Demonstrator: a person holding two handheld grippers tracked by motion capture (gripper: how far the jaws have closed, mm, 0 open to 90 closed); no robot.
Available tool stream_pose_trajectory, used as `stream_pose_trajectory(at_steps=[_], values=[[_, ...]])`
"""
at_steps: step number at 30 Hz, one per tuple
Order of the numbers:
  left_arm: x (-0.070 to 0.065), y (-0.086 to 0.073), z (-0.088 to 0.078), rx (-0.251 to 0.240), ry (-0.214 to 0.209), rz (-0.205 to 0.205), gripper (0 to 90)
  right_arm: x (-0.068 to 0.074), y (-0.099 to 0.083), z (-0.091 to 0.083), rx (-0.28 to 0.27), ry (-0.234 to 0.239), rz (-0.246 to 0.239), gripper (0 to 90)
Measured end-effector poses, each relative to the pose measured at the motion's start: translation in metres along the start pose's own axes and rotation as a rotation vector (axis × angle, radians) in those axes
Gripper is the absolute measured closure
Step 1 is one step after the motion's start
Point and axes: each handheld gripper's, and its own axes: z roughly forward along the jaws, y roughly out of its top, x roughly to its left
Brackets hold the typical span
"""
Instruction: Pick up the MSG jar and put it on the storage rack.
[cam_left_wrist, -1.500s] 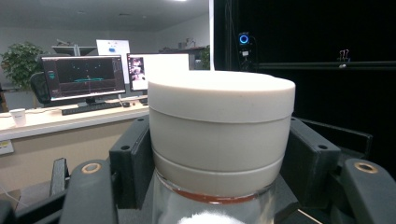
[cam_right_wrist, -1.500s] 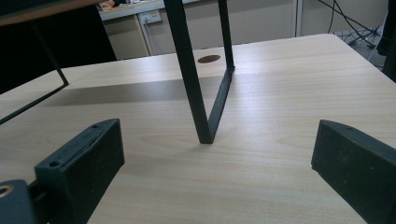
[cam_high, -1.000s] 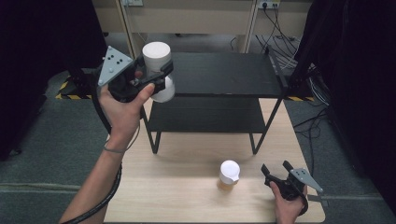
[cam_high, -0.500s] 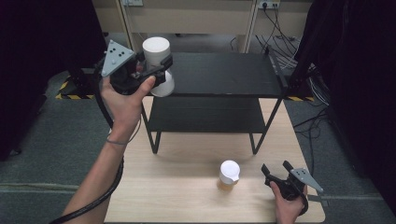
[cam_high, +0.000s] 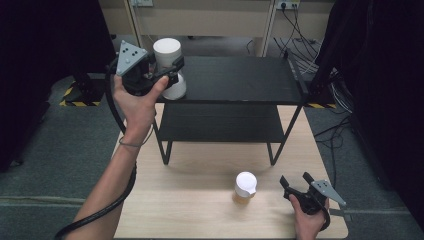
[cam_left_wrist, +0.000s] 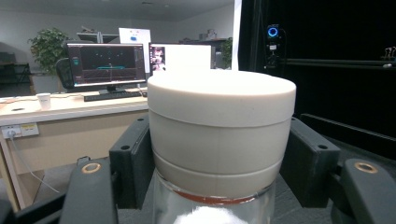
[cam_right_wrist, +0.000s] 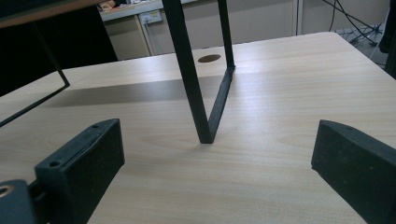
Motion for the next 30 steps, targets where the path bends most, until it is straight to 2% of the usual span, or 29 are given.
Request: stream_pose_trajectory(at_steps=[4,10,16,18,20,23,30], values=[[0.0004,-0.0042,0.0024,-0.011,0.008,0.005,34.0,0.0001,-0.0003,-0.0001,-0.002,0.000,-0.002,2.7],[0.0013,-0.0053,0.0060,-0.015,0.013,-0.012,34.0,0.0002,0.0000,0.0000,0.000,0.000,-0.003,2.7],[-0.0026,-0.0032,0.0082,-0.008,0.020,0.001,33.5,0.0004,-0.0001,0.0000,0.000,0.000,-0.005,2.7],[-0.0027,-0.0047,0.0077,-0.022,0.025,0.004,32.8,0.0005,-0.0001,0.0000,0.000,0.000,-0.006,2.7],[-0.0015,-0.0063,0.0071,-0.042,0.022,-0.002,28.2,0.0004,0.0000,0.0001,0.000,0.000,-0.006,2.7],[-0.0027,-0.0059,0.0072,-0.051,0.029,-0.006,16.7,0.0005,0.0000,0.0001,0.000,0.000,-0.006,2.8],[-0.0071,-0.0061,0.0066,-0.050,0.042,0.028,11.1,0.0003,0.0000,0.0001,0.000,0.001,-0.005,2.7]])
